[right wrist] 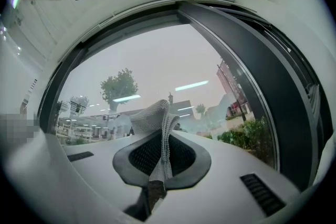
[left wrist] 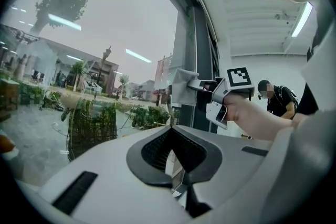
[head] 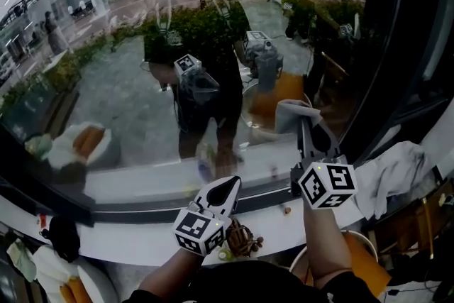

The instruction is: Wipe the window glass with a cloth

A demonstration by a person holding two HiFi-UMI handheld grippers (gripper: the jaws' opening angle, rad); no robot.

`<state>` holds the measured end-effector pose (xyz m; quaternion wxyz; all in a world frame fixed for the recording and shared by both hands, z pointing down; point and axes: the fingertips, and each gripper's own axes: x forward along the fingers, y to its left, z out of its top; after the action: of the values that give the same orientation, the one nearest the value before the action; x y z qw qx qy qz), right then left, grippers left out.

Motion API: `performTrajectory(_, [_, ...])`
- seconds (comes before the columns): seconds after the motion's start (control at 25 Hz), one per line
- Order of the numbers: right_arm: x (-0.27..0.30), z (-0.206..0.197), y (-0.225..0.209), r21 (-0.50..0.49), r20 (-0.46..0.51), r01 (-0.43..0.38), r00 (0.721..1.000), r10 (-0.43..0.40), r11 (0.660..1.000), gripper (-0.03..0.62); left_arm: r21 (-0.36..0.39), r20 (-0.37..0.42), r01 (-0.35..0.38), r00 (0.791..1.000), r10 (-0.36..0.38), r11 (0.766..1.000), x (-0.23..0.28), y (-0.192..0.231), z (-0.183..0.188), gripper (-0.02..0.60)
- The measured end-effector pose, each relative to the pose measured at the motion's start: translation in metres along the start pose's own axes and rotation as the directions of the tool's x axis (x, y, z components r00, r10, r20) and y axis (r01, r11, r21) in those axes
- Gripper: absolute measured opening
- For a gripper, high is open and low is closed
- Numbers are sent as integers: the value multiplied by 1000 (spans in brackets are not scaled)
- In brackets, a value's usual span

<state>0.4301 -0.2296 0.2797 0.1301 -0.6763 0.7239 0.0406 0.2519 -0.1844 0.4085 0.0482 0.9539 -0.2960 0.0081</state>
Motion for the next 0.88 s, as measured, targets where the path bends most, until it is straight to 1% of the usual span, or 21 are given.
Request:
performTrajectory(0.12, [9,7,11,-12,11,-4,1000,5,1000,36,2,10,-8,1000,8,1000,-11,7,5,8])
performTrajectory(0.28, [19,13,20,-25,24,-1,1000,2,1000,35,-4,4,-18,1000,18,1000,-21,13,3,8])
performTrajectory(0.52, [33,12,25,-17,26,-2,1000,2,1000,35,-9,4,-35,999,35,999,-27,20,0,8])
performTrajectory(0.72, [34,10,31,-26,40,-6,999,7,1000,36,-47,9,-68,998,69,997,-37,24,-11,8])
performTrajectory(0.8, [37,10,32,-22,46,0,999,1,1000,35,-67,12,-84,996,85,994,-40,29,-11,8])
performTrajectory(0.88, [43,11,37,-19,49,2,999,-2,1000,36,-71,10,-87,996,87,994,-43,37,-10,8])
